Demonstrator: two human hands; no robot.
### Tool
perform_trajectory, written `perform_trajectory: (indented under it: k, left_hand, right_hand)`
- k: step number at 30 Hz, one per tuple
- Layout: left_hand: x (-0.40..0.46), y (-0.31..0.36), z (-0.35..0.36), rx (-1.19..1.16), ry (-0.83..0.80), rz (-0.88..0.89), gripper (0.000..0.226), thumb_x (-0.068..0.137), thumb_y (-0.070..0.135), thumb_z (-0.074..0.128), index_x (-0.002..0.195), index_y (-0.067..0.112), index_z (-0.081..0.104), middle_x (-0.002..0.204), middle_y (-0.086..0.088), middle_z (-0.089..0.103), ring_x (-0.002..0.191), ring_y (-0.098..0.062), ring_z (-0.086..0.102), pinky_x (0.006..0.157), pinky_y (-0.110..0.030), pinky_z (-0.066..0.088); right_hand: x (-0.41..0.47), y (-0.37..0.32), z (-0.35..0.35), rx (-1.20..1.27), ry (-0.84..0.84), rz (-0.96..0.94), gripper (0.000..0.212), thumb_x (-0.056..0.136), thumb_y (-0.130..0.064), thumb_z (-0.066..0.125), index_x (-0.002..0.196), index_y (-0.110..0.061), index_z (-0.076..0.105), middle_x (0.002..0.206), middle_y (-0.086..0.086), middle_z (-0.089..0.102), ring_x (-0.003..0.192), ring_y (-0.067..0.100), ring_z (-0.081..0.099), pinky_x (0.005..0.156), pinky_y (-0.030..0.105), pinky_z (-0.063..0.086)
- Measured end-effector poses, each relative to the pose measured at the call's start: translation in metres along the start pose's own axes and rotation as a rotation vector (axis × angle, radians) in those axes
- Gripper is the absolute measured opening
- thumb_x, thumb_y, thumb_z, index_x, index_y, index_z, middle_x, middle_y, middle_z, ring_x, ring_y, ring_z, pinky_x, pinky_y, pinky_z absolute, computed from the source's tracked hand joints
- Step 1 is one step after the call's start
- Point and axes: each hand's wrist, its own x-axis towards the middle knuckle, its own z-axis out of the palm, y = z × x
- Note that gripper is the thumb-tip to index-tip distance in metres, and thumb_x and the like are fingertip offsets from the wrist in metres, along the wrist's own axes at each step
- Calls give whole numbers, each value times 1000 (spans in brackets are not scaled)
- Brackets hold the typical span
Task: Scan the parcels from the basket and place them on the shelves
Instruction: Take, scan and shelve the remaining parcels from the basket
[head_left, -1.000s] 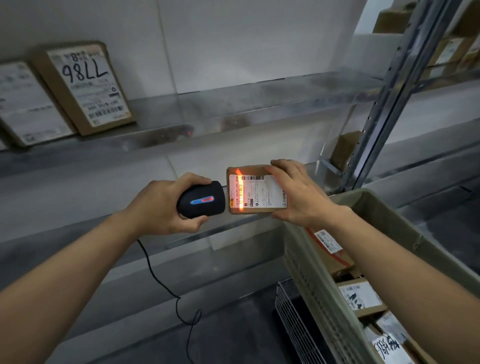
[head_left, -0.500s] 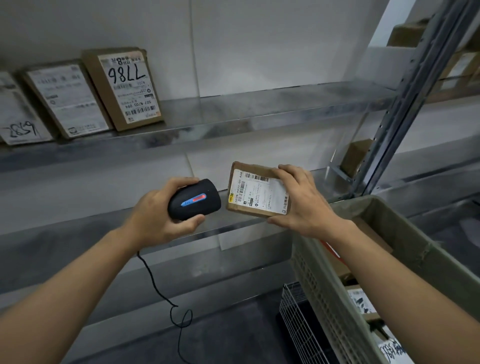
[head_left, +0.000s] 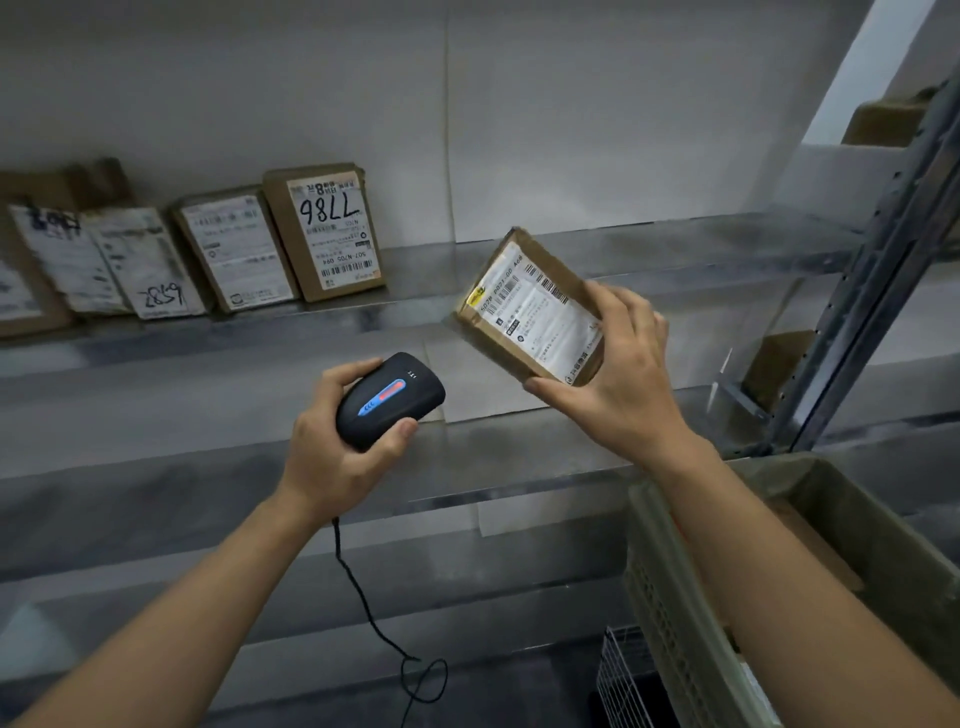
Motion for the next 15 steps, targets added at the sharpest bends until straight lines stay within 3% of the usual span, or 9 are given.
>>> perform_trajectory:
  k: [3,6,15]
  left_hand:
    - [2,7,4,-7,50,-28,68,70,54,76,130,31,53,112,37,63,98,-1,68,78,-15,55]
    - [3,14,4,0,114,-66,67,68,56,75,128,35,54,109,37,64,97,-2,69,79,-22,57]
    - [-6,19,-6,32,233,-109,62,67,54,75,124,43,54,111,33,66,99,-4,69,81,-19,55]
  right_hand:
    - [19,-10,7,82,62,25,105,68,-56,87,151,-18,34,148,3,36,134,21,29,109,31,32]
    - [41,-21,20,116,139,44,104,68,-59,85,149,-15,35,145,6,38,132,23,30,111,35,31]
    - [92,-52,74,226,168,65,104,69,-60,83,146,-10,36,144,11,38,132,29,31,110,34,24]
